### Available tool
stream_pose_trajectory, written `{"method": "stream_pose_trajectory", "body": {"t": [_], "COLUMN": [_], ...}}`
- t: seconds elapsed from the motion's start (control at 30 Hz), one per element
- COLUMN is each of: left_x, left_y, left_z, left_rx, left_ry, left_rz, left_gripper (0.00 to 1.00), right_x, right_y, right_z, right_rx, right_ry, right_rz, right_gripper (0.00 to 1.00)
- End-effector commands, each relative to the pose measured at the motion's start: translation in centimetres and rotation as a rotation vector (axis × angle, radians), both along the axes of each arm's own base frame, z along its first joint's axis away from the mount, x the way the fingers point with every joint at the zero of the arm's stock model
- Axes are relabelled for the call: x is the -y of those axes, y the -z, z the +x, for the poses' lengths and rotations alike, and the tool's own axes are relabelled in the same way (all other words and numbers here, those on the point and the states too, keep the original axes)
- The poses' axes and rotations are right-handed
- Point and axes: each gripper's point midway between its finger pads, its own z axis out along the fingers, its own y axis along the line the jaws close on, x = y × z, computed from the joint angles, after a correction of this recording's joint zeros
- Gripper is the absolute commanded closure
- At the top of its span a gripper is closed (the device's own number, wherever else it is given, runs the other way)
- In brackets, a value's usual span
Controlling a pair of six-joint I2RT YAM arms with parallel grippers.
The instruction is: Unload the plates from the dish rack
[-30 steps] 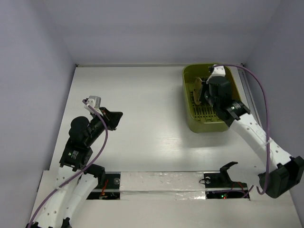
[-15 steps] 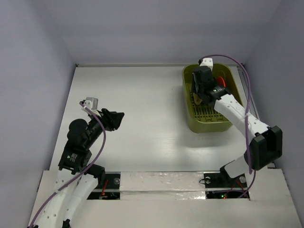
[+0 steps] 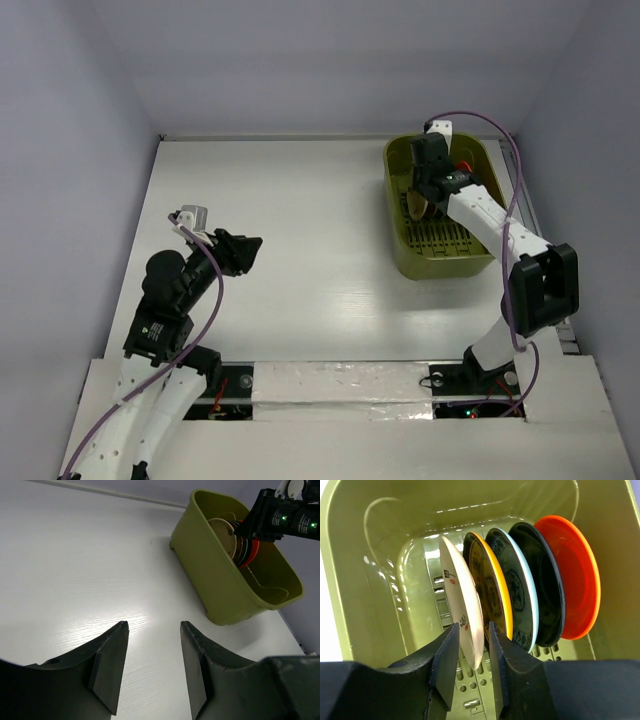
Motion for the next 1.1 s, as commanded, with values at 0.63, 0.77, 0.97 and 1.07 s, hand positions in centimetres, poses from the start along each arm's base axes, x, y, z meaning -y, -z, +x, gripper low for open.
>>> {"method": "stream_pose_trajectory", "body": {"t": [0.63, 0.77, 0.97, 1.07], "left_x": [0.2, 0.0, 0.1, 0.2], "left_y": [-0.8, -0.8, -0.9, -0.9], "left_z": [0.1, 0.1, 0.1, 0.0], "left_rx": [0.039, 0.041, 0.045, 0.045], "left_ry": [0.023, 0.017, 0.020, 0.027], "left_rz": [-0.013, -0.012, -0.015, -0.016], "left_gripper": [0.57, 0.57, 0.57, 0.57], "right_x": [0.3, 0.5, 0.7, 0.9], "right_y": [-0.5, -0.2, -1.3, -2.7], "right_z": [2.2, 2.2, 1.8, 1.5], "right_rx": [0.026, 0.021, 0.040, 0.068], "right_ry": [0.011, 0.020, 0.024, 0.019], "right_rz": [-0.020, -0.029, -0.030, -0.027], "right_gripper": [0.74, 0.78, 0.86, 0.92]}}
